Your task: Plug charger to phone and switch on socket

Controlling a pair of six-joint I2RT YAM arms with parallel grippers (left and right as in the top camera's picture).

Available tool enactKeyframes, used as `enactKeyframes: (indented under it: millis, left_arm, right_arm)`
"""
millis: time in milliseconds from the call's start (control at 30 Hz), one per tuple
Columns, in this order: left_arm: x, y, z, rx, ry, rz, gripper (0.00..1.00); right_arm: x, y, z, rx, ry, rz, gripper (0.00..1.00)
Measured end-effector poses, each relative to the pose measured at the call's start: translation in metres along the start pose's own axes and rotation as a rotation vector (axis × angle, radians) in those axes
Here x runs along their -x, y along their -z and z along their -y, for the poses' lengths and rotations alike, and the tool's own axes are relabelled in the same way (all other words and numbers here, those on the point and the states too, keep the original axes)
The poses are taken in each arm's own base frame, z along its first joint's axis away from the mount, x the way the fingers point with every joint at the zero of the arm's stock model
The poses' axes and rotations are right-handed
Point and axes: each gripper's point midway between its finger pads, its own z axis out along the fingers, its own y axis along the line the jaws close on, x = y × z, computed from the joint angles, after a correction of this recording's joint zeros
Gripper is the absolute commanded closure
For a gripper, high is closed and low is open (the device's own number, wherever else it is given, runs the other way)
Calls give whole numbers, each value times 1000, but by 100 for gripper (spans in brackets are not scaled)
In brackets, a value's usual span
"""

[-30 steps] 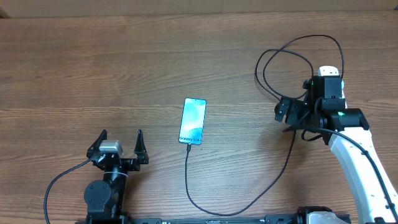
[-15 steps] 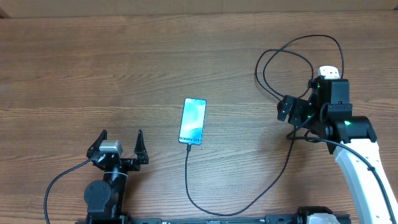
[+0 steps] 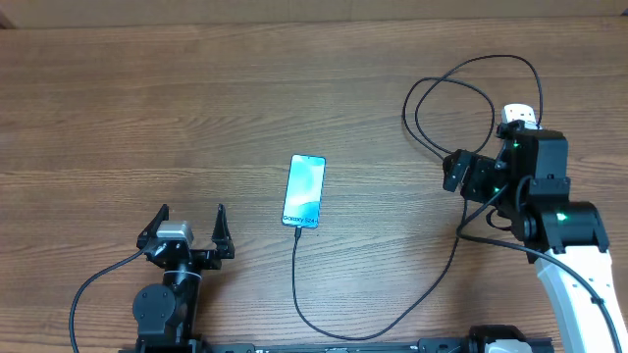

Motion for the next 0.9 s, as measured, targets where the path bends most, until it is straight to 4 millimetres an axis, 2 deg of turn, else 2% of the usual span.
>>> enactKeyframes:
  millis: [267, 600, 900]
  left_arm:
    - [0, 0, 0, 0, 0, 0, 1]
    - [0, 0, 0, 0, 0, 0, 0]
    - [0, 0, 0, 0, 0, 0, 0]
  right_arm:
    - [6, 1, -2, 7, 23, 78, 0]
    - [-18, -38, -17, 84, 90, 190, 0]
    - [-19, -38, -17, 91, 91, 204, 0]
